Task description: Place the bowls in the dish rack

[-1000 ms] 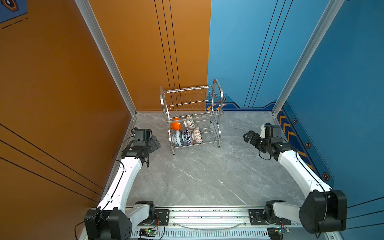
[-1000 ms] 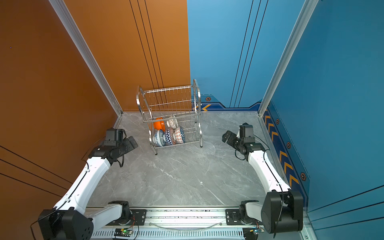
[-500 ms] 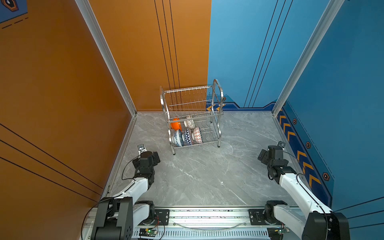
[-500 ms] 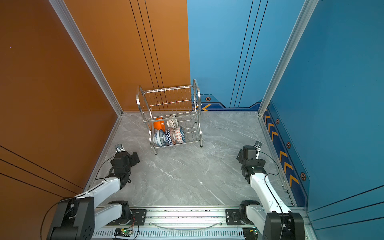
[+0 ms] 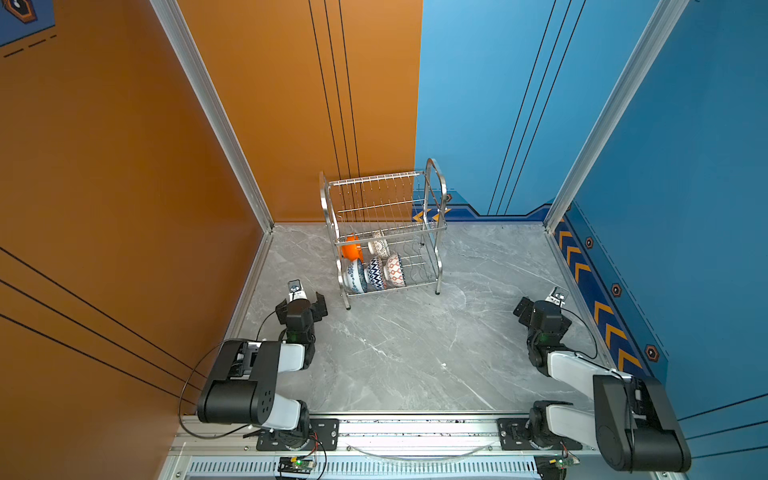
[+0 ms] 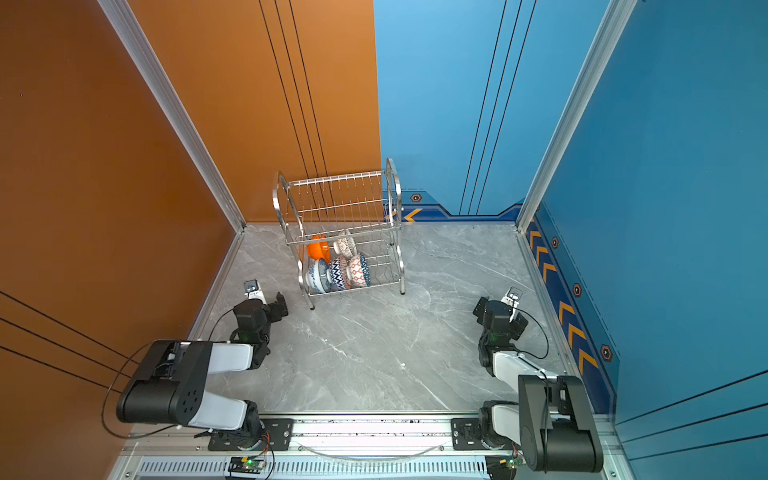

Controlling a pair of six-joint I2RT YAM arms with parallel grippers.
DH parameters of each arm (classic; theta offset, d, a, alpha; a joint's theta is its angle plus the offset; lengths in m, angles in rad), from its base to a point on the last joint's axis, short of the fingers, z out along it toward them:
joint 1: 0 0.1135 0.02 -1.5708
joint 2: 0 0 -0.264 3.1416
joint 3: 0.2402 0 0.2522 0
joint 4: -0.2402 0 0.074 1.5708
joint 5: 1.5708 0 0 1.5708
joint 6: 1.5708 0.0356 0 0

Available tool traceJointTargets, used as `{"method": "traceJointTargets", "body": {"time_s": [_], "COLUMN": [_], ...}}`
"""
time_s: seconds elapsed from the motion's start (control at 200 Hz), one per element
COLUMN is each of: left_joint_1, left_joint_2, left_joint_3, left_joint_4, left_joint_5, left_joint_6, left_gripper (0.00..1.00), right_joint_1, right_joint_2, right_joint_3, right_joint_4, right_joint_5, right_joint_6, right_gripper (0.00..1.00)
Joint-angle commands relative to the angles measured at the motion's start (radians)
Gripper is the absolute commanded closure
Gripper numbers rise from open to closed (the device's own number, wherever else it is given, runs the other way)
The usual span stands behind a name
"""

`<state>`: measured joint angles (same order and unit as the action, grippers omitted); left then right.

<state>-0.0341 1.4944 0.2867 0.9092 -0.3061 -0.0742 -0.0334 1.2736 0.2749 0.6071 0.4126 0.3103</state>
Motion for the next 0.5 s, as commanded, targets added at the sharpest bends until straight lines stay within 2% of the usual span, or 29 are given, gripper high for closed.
{"method": "traceJointTargets", "body": {"time_s": [0.0,0.06,0.115,0.2,0.295,0.445,0.495], "left_joint_1": [-0.032,-0.036,-0.036,-0.025,0.004,-0.010,-0.010], "left_joint_2": [0.052,0.060,0.061,0.060,0.065,0.067,0.066], "left_joint_3": [0.043,0.049,0.049,0.049,0.054,0.059,0.059], "left_joint_4": [0.084,0.085,0.085,0.084,0.083,0.077,0.077], "left_joint_5": [0.117,0.124,0.120,0.120,0.032,-0.006,-0.008], "left_joint_6": [0.116,0.127,0.124,0.111,0.042,0.046,0.046], "left_gripper": [0.02,0.02,0.02,0.02,0.02,0.02,0.02], "right_joint_1": [-0.012,-0.012,-0.002,0.007,0.009,0.040,0.046], "right_joint_2": [0.078,0.128,0.118,0.138,0.147,0.205,0.280], "right_joint_3": [0.041,0.049,0.092,0.104,0.121,0.136,0.101], "right_joint_4": [0.170,0.226,0.122,0.134,0.111,0.152,0.300], "right_joint_5": [0.002,-0.004,0.008,0.019,0.003,-0.238,-0.361], "right_joint_6": [-0.028,-0.044,-0.040,-0.054,-0.064,-0.202,-0.255], "right_gripper": [0.00,0.00,0.00,0.00,0.00,0.00,0.00]}}
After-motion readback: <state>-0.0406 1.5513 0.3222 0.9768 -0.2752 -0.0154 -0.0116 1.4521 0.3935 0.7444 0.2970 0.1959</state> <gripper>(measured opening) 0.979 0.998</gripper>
